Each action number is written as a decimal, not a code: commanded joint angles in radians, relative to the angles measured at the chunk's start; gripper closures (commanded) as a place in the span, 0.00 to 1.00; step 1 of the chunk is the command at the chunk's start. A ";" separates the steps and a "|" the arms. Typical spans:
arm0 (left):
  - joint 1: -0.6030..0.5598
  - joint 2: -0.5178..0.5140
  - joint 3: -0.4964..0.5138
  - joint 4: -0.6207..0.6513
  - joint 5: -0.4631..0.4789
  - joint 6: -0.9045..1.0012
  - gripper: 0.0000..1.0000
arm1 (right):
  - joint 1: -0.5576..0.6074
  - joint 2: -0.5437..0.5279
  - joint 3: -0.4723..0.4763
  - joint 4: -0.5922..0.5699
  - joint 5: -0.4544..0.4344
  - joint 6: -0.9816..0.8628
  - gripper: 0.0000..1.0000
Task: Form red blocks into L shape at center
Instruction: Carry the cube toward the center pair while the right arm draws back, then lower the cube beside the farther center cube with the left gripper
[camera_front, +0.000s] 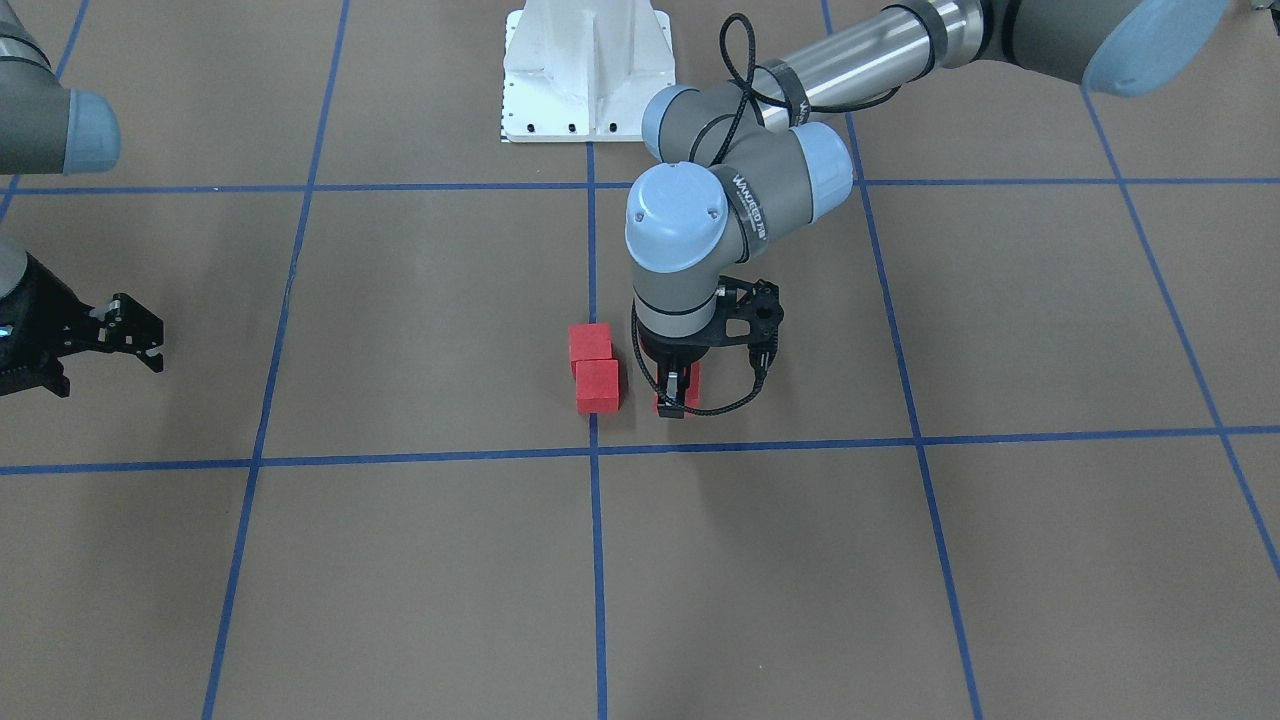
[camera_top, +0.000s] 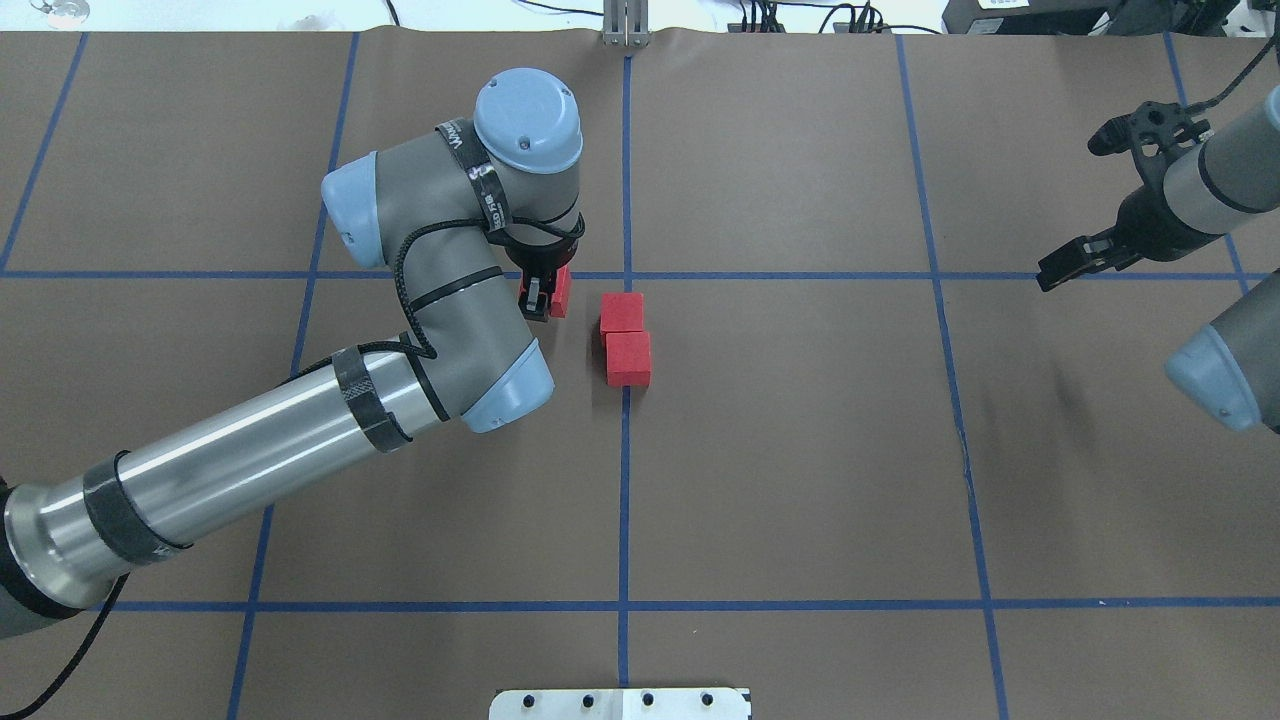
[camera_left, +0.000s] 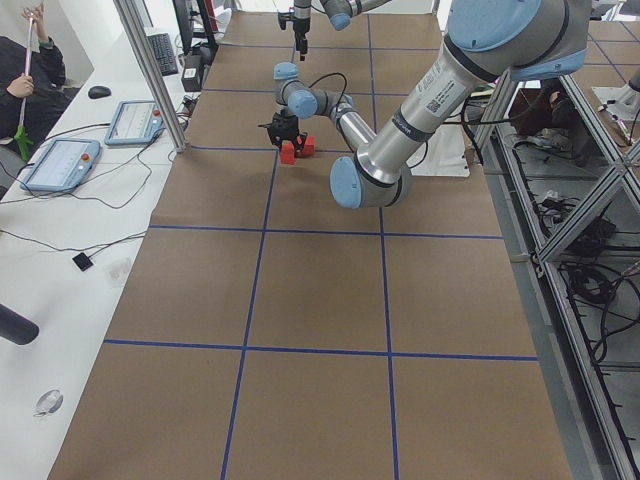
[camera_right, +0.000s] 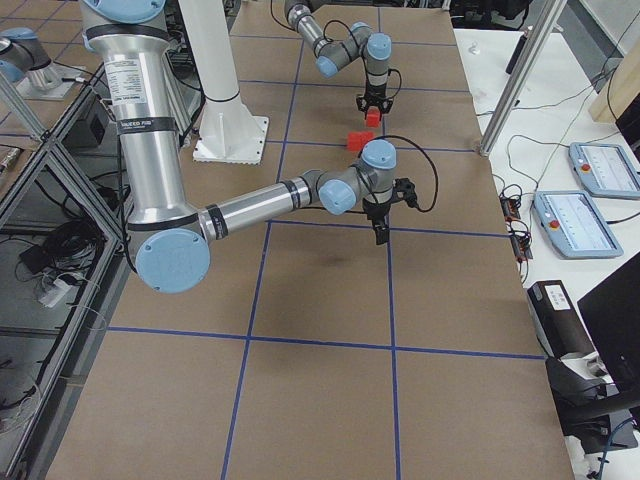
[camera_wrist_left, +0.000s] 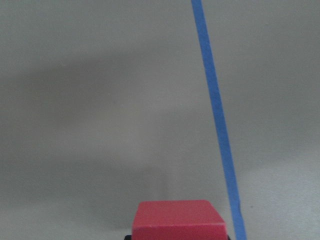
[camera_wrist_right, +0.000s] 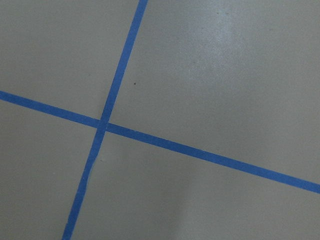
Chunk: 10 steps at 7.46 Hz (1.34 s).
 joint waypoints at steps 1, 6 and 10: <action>-0.002 -0.019 0.044 -0.027 -0.002 -0.022 1.00 | -0.001 0.001 0.003 0.000 0.001 0.005 0.01; 0.023 -0.019 0.050 -0.028 -0.034 -0.022 1.00 | -0.001 0.001 0.010 0.000 0.000 0.006 0.01; 0.027 -0.021 0.050 -0.045 -0.038 -0.022 1.00 | -0.001 0.001 0.008 0.000 0.000 0.006 0.01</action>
